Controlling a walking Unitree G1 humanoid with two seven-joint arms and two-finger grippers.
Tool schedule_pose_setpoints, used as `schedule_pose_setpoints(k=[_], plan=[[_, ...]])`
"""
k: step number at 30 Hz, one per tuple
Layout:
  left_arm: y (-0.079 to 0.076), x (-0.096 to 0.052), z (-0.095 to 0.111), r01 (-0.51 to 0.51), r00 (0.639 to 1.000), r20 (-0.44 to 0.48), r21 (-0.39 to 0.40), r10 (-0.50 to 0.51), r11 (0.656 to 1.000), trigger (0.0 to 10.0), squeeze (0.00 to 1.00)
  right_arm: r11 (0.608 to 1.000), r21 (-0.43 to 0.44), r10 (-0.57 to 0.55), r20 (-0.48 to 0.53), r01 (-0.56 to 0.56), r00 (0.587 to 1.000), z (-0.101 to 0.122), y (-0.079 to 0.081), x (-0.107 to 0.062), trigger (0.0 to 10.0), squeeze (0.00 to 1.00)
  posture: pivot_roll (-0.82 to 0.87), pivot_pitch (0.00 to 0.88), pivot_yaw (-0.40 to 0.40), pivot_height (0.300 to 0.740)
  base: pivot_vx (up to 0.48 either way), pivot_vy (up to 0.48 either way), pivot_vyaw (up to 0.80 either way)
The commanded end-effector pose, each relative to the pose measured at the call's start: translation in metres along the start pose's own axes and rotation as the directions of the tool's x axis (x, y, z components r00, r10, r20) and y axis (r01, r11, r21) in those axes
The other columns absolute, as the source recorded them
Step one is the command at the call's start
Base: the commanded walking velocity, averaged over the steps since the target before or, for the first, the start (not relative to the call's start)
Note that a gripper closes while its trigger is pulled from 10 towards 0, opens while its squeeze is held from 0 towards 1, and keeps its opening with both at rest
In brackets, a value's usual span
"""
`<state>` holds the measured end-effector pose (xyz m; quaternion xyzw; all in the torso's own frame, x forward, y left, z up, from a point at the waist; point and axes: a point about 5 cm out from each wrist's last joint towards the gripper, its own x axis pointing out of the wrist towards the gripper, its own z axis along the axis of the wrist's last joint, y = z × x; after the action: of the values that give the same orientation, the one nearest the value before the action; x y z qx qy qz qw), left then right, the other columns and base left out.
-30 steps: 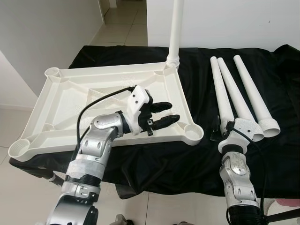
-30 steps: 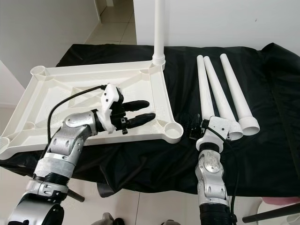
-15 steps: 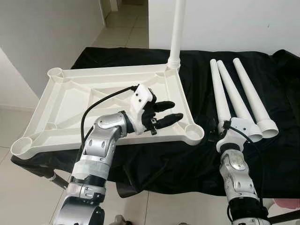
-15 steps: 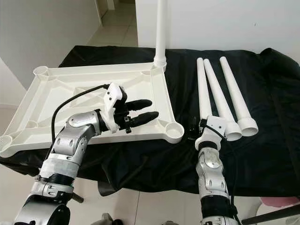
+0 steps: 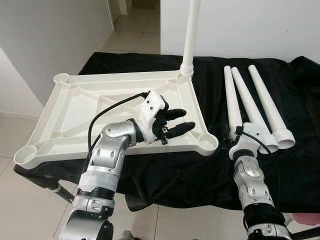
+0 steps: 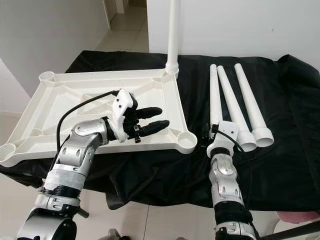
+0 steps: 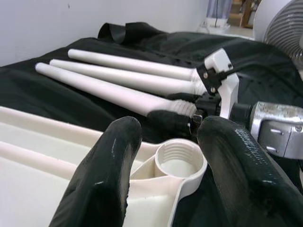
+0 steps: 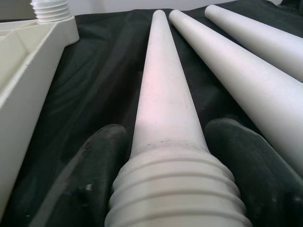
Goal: Building children table
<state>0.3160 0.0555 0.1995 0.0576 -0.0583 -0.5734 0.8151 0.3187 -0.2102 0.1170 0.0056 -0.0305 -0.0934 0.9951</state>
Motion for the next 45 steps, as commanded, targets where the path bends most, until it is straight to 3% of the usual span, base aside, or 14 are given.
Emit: schedule_pose_setpoints(k=[1,12,13,14,15,16,17,23,24,31,32,33,45], plan=[[0.017,-0.005,-0.003,-0.373,0.928,-0.008,-0.001,0.373,0.928,10.0,0.0,1.0,0.023,0.017,-0.016,-0.016,1.0,-0.004,0.002,0.0,0.0,0.0,-0.06,0.007,0.04,0.74,0.0,0.0,0.0],[0.016,-0.004,-0.003,-0.371,0.928,-0.015,0.014,0.371,0.928,10.0,0.0,0.998,0.06,0.026,-0.096,-0.02,0.995,-0.015,0.001,0.0,0.0,0.0,-0.06,0.009,0.036,0.74,0.0,0.0,0.0],[0.016,-0.004,-0.003,-0.372,0.928,-0.014,0.013,0.372,0.928,10.0,0.0,0.998,0.054,0.016,-0.11,-0.01,0.994,-0.017,0.001,-0.001,6.1,0.0,-0.06,0.009,0.036,0.74,0.0,0.0,0.0],[0.016,-0.004,-0.003,-0.373,0.928,-0.014,0.014,0.373,0.928,10.0,0.0,0.998,0.059,0.014,-0.116,-0.007,0.993,-0.019,0.001,-0.002,10.0,0.0,-0.07,0.012,0.038,0.74,0.0,0.0,0.0],[0.016,-0.004,-0.003,-0.373,0.928,-0.014,0.014,0.373,0.928,10.0,0.0,0.998,0.059,0.014,-0.116,-0.007,0.993,-0.019,0.001,-0.002,10.0,0.0,-0.07,0.012,0.038,0.74,0.0,0.0,0.0],[0.016,-0.004,-0.003,-0.374,0.927,-0.014,0.014,0.374,0.927,10.0,0.0,0.998,0.062,0.014,-0.116,-0.007,0.993,-0.02,0.001,-0.002,10.0,0.82,-0.07,0.012,0.038,0.74,0.0,0.0,0.0],[0.016,-0.004,-0.002,-0.374,0.927,-0.014,0.014,0.375,0.927,10.0,0.0,0.998,0.065,0.016,-0.113,-0.009,0.993,-0.02,0.001,-0.002,10.0,1.0,-0.07,0.013,0.039,0.74,0.0,0.0,0.0],[0.017,-0.004,-0.002,-0.376,0.926,-0.014,0.013,0.376,0.926,10.0,0.0,0.999,0.05,0.01,-0.113,-0.004,0.994,-0.02,0.0,-0.002,10.0,1.0,-0.07,0.013,0.039,0.74,0.0,0.0,0.0],[0.018,-0.004,-0.001,-0.38,0.925,-0.013,0.013,0.38,0.925,10.0,0.0,0.999,0.049,0.016,-0.113,-0.01,0.993,-0.019,0.0,-0.001,10.0,0.0,-0.07,0.015,0.04,0.74,0.0,0.0,0.0],[0.019,-0.005,0.0,-0.385,0.923,-0.011,0.015,0.385,0.923,10.0,0.0,0.999,0.046,0.029,-0.109,-0.024,0.994,-0.018,0.0,0.0,10.0,0.0,-0.06,0.015,0.038,0.74,0.0,0.0,0.0],[0.019,-0.005,0.0,-0.386,0.922,-0.011,0.016,0.386,0.922,10.0,0.0,0.999,0.046,0.031,-0.107,-0.026,0.994,-0.018,0.0,0.001,7.9,0.0,-0.06,0.015,0.039,0.74,0.0,0.0,0.0],[0.019,-0.005,0.0,-0.388,0.922,-0.011,0.016,0.388,0.922,10.0,0.0,0.998,0.053,0.038,-0.102,-0.032,0.994,-0.017,0.001,0.001,0.0,0.0,-0.06,0.016,0.038,0.74,0.0,0.0,0.0],[0.019,-0.005,0.001,-0.39,0.921,-0.012,0.021,0.39,0.921,10.0,0.0,0.993,0.104,0.063,-0.109,-0.051,0.992,-0.016,0.005,0.002,0.0,0.0,-0.06,0.026,0.036,0.74,0.0,0.0,0.0]])
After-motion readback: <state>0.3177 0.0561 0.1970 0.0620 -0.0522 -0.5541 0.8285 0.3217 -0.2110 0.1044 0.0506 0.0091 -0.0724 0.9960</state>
